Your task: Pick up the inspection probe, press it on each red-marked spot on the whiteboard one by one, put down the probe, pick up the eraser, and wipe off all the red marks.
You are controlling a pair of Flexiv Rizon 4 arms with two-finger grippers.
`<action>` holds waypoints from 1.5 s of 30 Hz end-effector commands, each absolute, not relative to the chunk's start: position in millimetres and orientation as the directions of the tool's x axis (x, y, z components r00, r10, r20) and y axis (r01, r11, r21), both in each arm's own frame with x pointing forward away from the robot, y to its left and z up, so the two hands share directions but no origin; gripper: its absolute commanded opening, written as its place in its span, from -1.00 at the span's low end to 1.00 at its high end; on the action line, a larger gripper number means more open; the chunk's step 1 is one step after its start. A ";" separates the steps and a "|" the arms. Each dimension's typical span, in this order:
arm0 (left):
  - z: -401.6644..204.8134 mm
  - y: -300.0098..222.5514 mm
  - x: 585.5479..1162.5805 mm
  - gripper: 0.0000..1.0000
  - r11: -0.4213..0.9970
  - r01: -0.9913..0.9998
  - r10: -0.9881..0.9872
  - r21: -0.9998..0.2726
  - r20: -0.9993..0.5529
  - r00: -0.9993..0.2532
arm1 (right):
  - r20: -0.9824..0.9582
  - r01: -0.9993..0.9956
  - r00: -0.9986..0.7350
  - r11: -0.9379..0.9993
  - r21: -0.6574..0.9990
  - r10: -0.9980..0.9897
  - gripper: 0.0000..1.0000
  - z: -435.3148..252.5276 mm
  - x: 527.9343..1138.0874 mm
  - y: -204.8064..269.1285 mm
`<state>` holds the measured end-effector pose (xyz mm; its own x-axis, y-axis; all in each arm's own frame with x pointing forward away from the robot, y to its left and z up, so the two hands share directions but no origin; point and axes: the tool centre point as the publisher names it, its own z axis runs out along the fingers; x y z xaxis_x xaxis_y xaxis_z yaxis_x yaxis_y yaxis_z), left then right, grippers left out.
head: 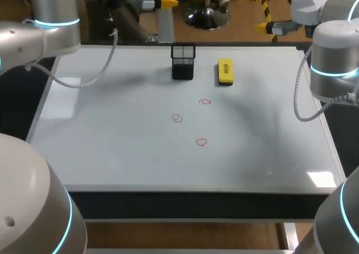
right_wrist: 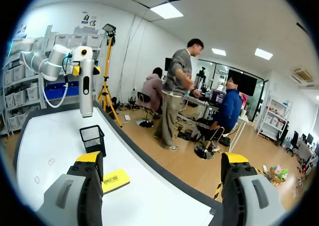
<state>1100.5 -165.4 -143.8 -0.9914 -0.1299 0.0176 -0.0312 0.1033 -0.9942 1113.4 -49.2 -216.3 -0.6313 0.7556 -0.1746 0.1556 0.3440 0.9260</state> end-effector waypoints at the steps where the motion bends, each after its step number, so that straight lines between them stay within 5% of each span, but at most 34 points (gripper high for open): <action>1: -142.6 -129.9 1077.0 -1.00 0.108 -0.036 -0.218 -0.993 0.011 -0.976 | -0.174 0.156 -0.632 0.345 0.926 0.755 1.00 -216.3 1113.8 -49.5; 22: -177.0 -1.2 1047.9 -1.00 0.152 -0.056 -0.479 -0.987 -0.024 -0.878 | -0.174 0.156 -0.632 0.345 0.926 0.755 1.00 -216.3 1113.8 -49.5; 45: -201.3 30.1 1040.9 -1.00 0.137 -0.087 -0.561 -0.987 -0.005 -0.828 | -0.174 0.156 -0.632 0.345 0.926 0.755 1.00 -216.3 1113.8 -49.5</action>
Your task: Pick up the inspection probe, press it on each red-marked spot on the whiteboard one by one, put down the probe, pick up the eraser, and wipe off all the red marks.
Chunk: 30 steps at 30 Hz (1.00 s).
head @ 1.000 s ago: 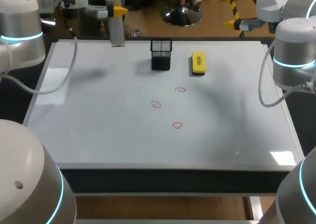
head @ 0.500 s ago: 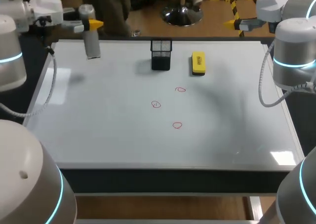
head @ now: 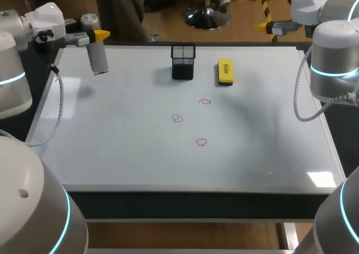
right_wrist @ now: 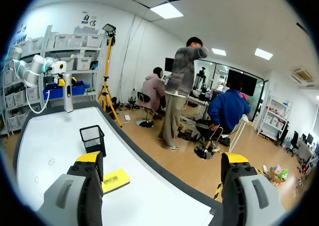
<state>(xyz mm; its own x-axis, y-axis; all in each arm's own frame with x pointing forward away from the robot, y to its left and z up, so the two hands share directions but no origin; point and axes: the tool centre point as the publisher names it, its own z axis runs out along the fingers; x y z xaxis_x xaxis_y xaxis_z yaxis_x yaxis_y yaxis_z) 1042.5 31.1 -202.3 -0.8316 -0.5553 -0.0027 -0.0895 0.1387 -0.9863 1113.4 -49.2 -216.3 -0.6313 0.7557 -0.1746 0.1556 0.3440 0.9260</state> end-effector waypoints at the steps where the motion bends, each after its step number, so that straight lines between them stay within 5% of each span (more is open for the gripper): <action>1: -201.3 30.1 1040.9 -1.00 0.137 -0.087 -0.561 -0.987 -0.005 -0.828 | -0.174 0.156 -0.632 0.345 0.926 0.755 1.00 -216.3 1113.8 -49.5; 16: -201.3 30.1 1040.9 -1.00 0.137 -0.087 -0.561 -0.987 -0.005 -0.828 | -0.205 0.160 -0.713 0.440 0.883 0.670 1.00 -221.8 1114.8 -46.7; 30: -201.3 30.1 1040.9 -1.00 0.137 -0.087 -0.561 -0.987 -0.005 -0.828 | -0.298 0.036 -0.934 0.881 0.472 0.199 1.00 -253.2 1110.1 -47.9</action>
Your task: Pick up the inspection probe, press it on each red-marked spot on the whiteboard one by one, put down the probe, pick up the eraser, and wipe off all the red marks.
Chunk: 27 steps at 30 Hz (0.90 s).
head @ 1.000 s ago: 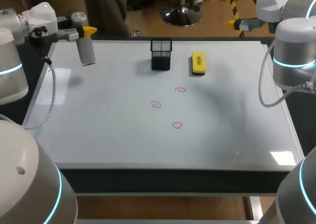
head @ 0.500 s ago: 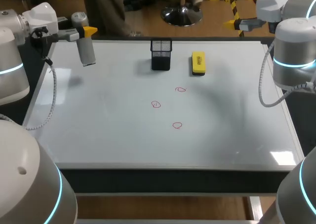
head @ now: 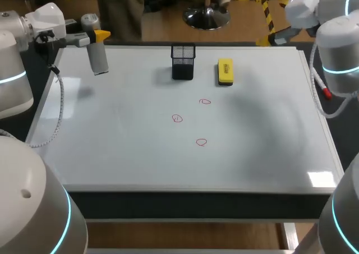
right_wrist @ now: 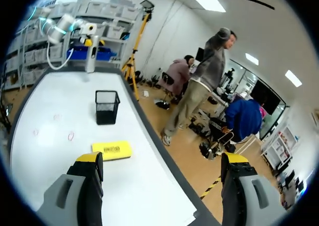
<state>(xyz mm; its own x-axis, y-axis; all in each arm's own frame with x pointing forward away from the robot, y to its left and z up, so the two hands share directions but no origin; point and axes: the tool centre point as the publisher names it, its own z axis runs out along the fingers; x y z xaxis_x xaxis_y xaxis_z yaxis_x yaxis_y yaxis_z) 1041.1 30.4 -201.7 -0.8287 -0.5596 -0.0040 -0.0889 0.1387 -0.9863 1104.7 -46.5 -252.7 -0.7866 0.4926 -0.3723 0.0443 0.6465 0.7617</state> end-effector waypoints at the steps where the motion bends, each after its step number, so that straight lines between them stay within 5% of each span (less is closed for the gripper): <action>1: -201.3 30.1 1040.9 -1.00 0.137 -0.087 -0.561 -0.987 -0.005 -0.828 | -0.298 0.022 -0.940 0.903 0.429 0.164 1.00 -255.8 1110.4 -48.0; 16: -201.3 30.1 1040.9 -1.00 0.137 -0.087 -0.561 -0.987 -0.005 -0.828 | -0.173 -0.399 -0.908 0.914 0.078 -0.382 1.00 -280.7 1110.2 -23.2; 27: -201.3 30.1 1040.9 -1.00 0.137 -0.087 -0.561 -0.987 -0.005 -0.828 | -0.079 -0.598 -0.801 0.790 0.132 -0.593 1.00 -290.4 1099.6 -15.9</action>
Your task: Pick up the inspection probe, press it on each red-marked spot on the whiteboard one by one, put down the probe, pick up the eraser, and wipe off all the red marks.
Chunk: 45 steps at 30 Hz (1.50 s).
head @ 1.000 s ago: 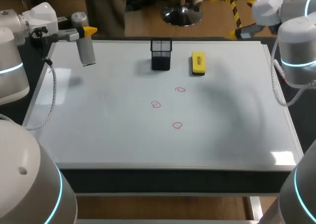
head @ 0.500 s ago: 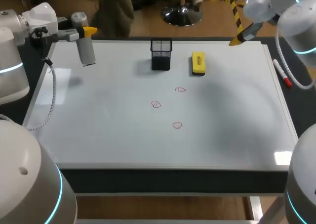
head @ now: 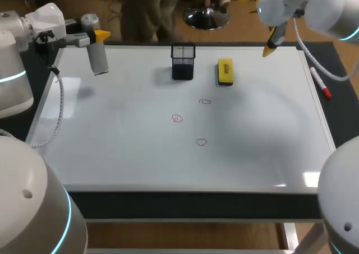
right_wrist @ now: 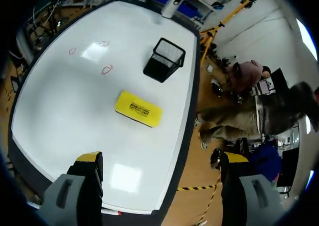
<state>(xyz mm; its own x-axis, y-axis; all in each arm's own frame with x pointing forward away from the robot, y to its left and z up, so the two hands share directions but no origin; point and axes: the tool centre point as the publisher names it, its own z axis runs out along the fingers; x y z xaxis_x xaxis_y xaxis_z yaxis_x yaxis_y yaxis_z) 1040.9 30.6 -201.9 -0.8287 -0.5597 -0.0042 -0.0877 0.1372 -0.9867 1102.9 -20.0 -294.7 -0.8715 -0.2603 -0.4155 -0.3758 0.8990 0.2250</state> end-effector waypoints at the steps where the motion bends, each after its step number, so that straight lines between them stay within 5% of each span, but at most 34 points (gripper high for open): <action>1: -201.3 30.1 1040.9 -1.00 0.137 -0.087 -0.561 -0.987 -0.005 -0.828 | -0.064 -0.592 -0.804 0.789 0.166 -0.591 1.00 -290.8 1098.0 -15.7; 26: -201.3 30.1 1040.9 -1.00 0.137 -0.087 -0.561 -0.987 -0.005 -0.828 | -0.051 -0.575 -0.815 0.796 0.193 -0.577 1.00 -289.2 1097.7 -16.0; 45: -201.3 30.1 1040.9 -1.00 0.137 -0.087 -0.561 -0.987 -0.005 -0.828 | -0.039 -0.942 -0.321 0.314 0.121 -0.946 1.00 -349.6 1061.7 20.8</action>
<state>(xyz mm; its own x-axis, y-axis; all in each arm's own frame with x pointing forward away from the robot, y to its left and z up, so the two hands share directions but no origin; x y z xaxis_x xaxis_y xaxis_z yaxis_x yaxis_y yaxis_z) 1041.0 30.3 -201.9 -0.8286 -0.5598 -0.0042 -0.0880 0.1375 -0.9866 1064.0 17.0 -343.5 -0.3685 -0.9283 -0.0505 -0.9240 0.3598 0.1298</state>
